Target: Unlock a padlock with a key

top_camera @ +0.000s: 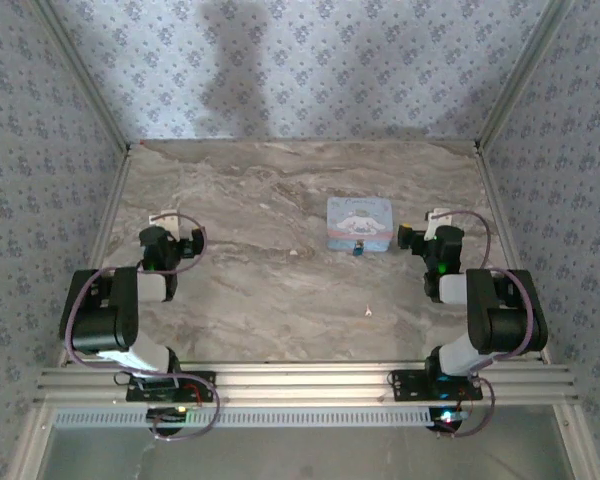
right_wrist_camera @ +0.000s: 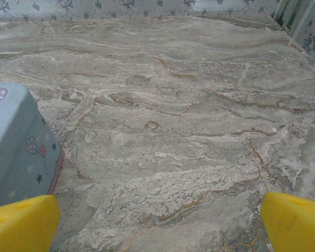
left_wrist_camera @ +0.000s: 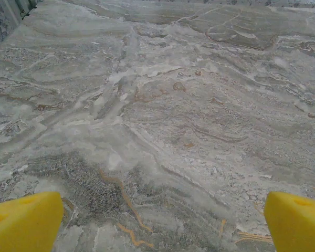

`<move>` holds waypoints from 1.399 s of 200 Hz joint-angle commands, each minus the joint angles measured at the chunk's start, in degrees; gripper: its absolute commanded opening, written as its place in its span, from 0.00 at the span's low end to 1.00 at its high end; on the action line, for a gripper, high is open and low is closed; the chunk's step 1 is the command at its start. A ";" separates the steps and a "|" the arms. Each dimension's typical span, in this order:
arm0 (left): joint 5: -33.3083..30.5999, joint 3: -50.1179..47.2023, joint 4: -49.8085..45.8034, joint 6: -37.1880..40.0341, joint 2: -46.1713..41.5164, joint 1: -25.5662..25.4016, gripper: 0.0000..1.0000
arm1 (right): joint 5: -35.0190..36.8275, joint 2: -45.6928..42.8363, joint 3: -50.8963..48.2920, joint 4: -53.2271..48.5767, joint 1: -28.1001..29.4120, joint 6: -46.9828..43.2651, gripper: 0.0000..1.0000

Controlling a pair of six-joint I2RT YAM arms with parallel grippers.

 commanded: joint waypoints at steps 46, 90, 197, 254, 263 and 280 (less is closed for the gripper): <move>-0.81 1.03 -0.05 0.65 -0.36 -0.20 0.98 | 0.79 0.06 0.41 -0.59 0.00 -0.74 1.00; -0.73 0.95 -0.13 0.60 -0.35 -0.25 0.98 | 0.85 0.10 0.54 -0.55 0.02 -0.69 1.00; -6.37 -0.17 -11.36 0.44 -15.70 -3.03 0.98 | 0.99 -23.30 4.35 -32.04 0.31 6.69 1.00; 4.49 11.87 -38.29 -25.75 -25.30 -3.24 0.98 | -8.38 -31.94 6.77 -43.00 -0.53 15.73 1.00; 7.75 14.23 -40.62 -28.39 -23.69 -3.89 0.98 | -11.97 -31.44 7.40 -43.35 -1.44 17.77 1.00; 14.28 18.10 -42.09 -33.15 -19.84 -6.08 0.98 | -20.04 -29.49 8.27 -41.98 -4.35 23.16 1.00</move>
